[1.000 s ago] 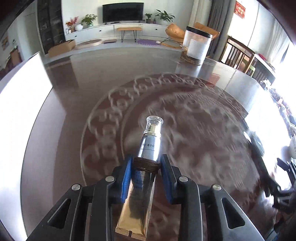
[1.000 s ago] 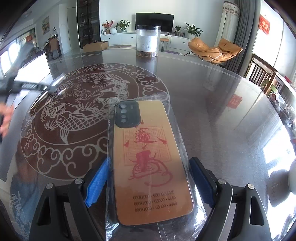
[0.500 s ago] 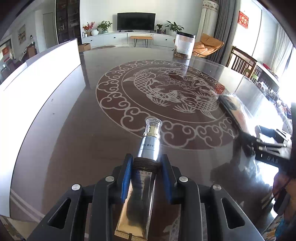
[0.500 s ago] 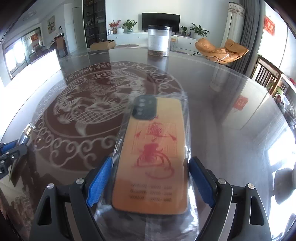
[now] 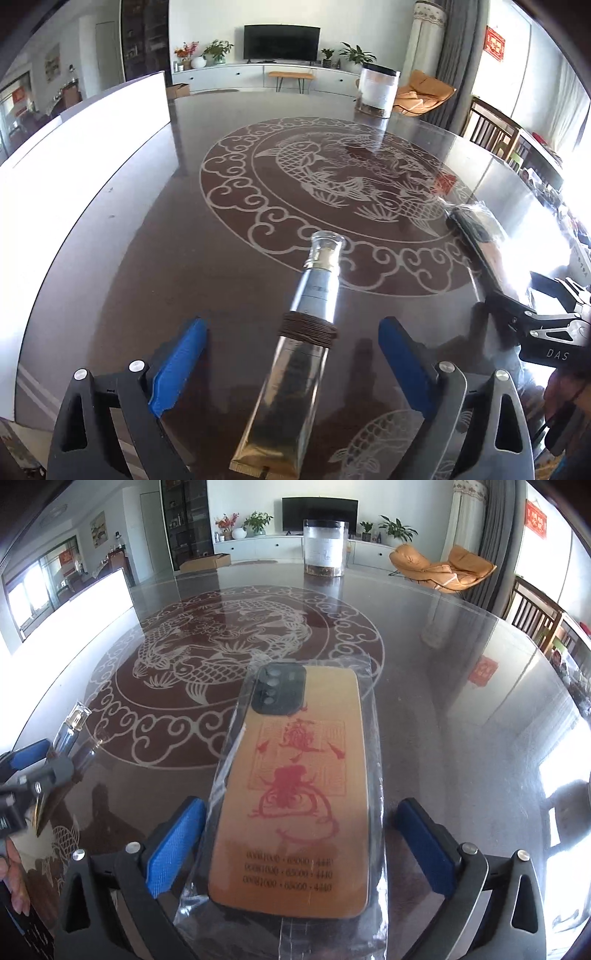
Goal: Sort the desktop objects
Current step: 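Lift the gold tube bottle and bagged phone case above the table with both tools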
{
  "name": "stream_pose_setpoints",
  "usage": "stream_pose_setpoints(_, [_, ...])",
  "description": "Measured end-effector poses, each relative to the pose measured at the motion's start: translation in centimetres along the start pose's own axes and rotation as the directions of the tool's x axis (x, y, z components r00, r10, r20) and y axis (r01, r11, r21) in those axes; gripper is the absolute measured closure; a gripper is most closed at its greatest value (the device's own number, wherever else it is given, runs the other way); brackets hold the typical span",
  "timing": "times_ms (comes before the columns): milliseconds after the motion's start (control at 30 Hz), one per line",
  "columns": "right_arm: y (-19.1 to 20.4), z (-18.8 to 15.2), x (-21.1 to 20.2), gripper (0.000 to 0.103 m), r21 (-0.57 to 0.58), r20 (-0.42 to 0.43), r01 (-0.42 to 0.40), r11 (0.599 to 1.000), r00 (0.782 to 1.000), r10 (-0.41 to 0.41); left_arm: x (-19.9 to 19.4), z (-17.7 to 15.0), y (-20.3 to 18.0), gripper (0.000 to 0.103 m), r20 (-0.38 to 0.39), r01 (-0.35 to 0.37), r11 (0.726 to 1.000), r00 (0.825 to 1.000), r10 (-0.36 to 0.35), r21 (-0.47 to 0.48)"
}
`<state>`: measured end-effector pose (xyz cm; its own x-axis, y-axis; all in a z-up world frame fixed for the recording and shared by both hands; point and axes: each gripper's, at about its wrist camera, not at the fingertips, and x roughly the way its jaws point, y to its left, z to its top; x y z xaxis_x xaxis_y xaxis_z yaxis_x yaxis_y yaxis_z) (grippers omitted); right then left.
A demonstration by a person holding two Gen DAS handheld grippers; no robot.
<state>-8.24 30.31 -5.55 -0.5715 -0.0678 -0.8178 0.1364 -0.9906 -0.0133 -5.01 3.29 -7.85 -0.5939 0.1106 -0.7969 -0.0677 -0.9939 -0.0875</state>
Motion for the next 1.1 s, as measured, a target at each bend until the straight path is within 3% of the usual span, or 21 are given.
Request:
stream_pose_setpoints(100, [0.4, 0.6, 0.4, 0.0, -0.022, -0.008, -0.015, 1.0, 1.0, 0.015, 0.0, 0.0, 0.7, 0.008, 0.004, -0.007, 1.0, 1.0, 0.007, -0.024])
stream_pose_setpoints(233, [0.8, 0.9, 0.6, 0.0, -0.029, 0.004, -0.021, 0.999, 1.0, 0.021, 0.5, -0.1, -0.1, 0.0, -0.021, -0.037, 0.999, 0.999, 0.038, 0.023])
stream_pose_setpoints(367, [0.9, 1.1, 0.9, 0.0, -0.033, 0.004, -0.021, 0.999, 1.0, 0.021, 0.8, -0.1, -0.8, 0.0, -0.036, -0.063, 0.996, 0.997, 0.066, 0.062])
stream_pose_setpoints(600, [0.9, 2.5, 1.6, 0.0, -0.057, -0.11, -0.042, 0.997, 0.993, 0.035, 0.9, 0.0, -0.7, 0.0, -0.049, -0.05, 0.995, 0.997, 0.054, 0.082])
stream_pose_setpoints(667, [0.8, 2.6, 1.5, 0.003, -0.058, -0.115, -0.041, 0.997, 0.993, 0.034, 0.9, 0.0, -0.9, 0.0, -0.059, -0.041, 0.995, 0.997, 0.046, 0.094])
stream_pose_setpoints(700, [0.7, 2.7, 1.3, 0.014, -0.057, -0.107, -0.038, 0.998, 0.994, 0.032, 0.9, -0.1, -1.1, 0.0, -0.059, -0.035, 0.994, 0.997, 0.042, 0.101])
stream_pose_setpoints(733, [0.5, 2.8, 1.1, 0.025, -0.055, -0.104, -0.039, 0.998, 0.994, 0.033, 0.8, -0.1, -1.4, 0.005, -0.048, -0.029, 0.993, 0.998, 0.035, 0.112])
stream_pose_setpoints(767, [0.4, 2.8, 1.0, 0.027, -0.055, -0.107, -0.04, 0.998, 0.994, 0.034, 0.6, -0.2, -1.7, 0.015, -0.035, -0.02, 0.992, 0.999, 0.024, 0.123])
stream_pose_setpoints(800, [0.2, 2.7, 0.9, 0.027, -0.05, -0.109, -0.038, 0.998, 0.993, 0.033, 0.5, -0.1, -2.0, 0.022, -0.028, -0.013, 0.992, 0.999, 0.017, 0.128])
stream_pose_setpoints(867, [-0.3, 2.2, 0.6, 0.027, -0.04, -0.101, -0.03, 0.999, 0.995, 0.026, 0.2, -0.1, -2.9, 0.051, -0.017, 0.005, 0.988, 1.0, -0.002, 0.152])
stream_pose_setpoints(933, [-0.9, 1.5, 0.2, 0.027, -0.025, -0.1, -0.022, 0.999, 0.995, 0.02, 0.0, -0.3, -3.7, 0.069, -0.014, 0.028, 0.985, 1.0, -0.026, 0.17])
stream_pose_setpoints(1100, [-2.3, -1.0, -1.6, 0.027, -0.003, -0.103, -0.006, 1.0, 0.995, 0.005, -0.6, -1.1, -5.2, 0.073, -0.036, 0.086, 0.979, 0.996, -0.08, 0.186])
